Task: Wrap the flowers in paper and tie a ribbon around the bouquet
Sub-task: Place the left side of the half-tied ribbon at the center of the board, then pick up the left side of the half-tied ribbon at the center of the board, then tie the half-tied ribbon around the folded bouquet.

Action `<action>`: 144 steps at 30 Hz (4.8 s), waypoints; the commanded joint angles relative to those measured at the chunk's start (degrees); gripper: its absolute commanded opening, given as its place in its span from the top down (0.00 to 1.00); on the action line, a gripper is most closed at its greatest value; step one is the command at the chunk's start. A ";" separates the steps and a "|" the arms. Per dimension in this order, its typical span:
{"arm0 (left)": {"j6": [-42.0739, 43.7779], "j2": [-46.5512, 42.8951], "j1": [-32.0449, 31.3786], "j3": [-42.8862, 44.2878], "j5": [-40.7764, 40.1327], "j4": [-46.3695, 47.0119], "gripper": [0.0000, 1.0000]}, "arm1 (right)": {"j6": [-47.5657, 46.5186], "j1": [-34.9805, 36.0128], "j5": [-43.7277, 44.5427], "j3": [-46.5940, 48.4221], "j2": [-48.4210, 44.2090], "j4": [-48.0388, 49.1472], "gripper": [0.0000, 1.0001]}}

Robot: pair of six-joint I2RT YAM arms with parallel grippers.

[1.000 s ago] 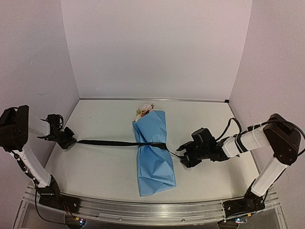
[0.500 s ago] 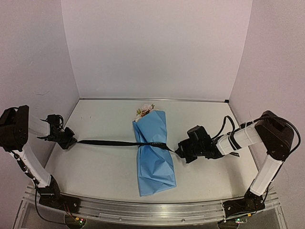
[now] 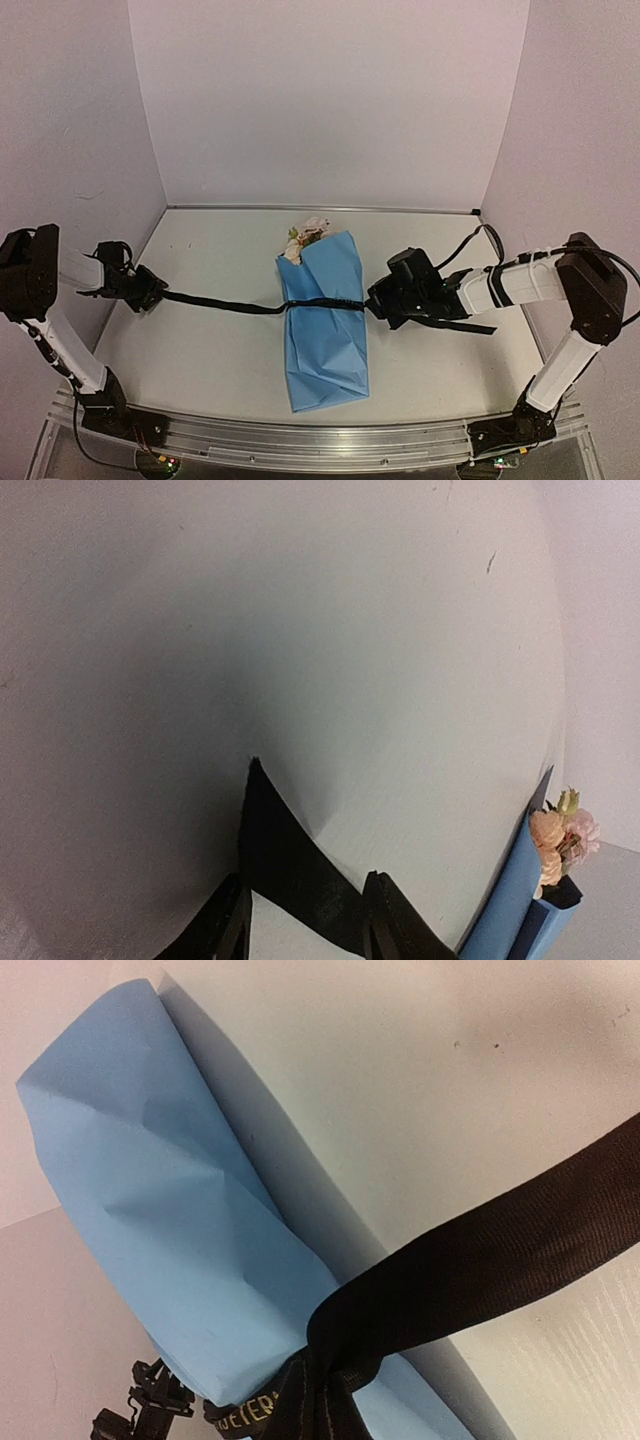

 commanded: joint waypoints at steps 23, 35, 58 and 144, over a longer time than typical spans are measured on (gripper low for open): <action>-34.91 -5.81 -33.52 -2.23 -10.12 10.07 0.36 | -3.11 0.78 1.86 2.89 0.61 -2.91 1.00; -40.36 6.20 -40.19 4.39 -9.53 15.23 0.35 | -2.94 0.79 1.86 2.62 0.88 -2.86 1.00; -52.87 13.70 -44.57 -0.69 -11.34 28.63 1.00 | -3.17 0.77 1.85 1.93 0.28 -2.82 1.00; -1.47 6.20 -8.78 13.26 -1.17 0.27 1.00 | -22.25 6.61 19.76 7.11 -6.51 -25.59 1.00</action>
